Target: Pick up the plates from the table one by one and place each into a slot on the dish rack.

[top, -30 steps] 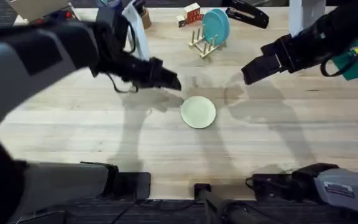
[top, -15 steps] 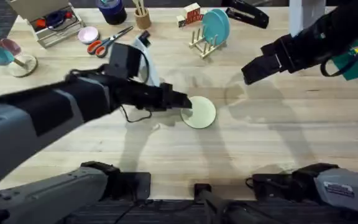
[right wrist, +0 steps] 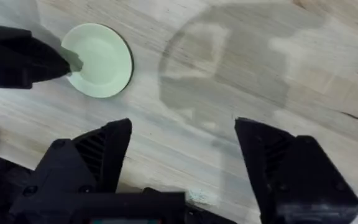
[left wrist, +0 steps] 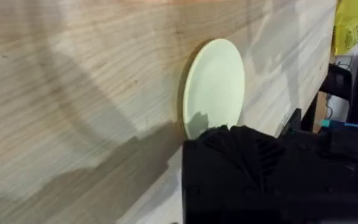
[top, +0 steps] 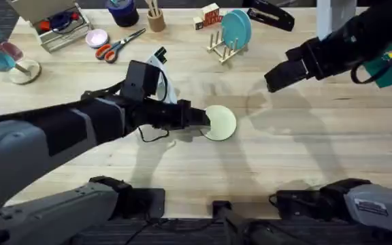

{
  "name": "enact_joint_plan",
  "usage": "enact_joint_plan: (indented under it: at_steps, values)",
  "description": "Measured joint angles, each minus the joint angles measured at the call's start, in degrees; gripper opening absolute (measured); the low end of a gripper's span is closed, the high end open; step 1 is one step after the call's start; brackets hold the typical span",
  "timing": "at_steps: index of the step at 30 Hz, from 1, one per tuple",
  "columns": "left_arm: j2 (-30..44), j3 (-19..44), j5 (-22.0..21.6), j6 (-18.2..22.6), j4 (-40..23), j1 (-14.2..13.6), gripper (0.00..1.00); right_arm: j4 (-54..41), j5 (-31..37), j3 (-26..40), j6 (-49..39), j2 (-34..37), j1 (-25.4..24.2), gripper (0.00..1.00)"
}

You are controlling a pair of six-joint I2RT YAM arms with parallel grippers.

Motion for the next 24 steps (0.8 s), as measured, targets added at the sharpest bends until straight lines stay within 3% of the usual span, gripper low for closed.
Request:
enact_joint_plan:
  at_steps: [13, 24]
  values:
    - [0.0, -1.0, 0.2, 0.2, 2.4, 0.1, 0.042, 0.0, 0.0, 0.0, 0.0, 0.0, 0.0, 0.996]
    - [0.0, -4.1, 1.6, 0.2, 5.9, 2.1, 0.041, 0.0, 0.0, 0.0, 0.0, 0.0, 0.0, 0.996]
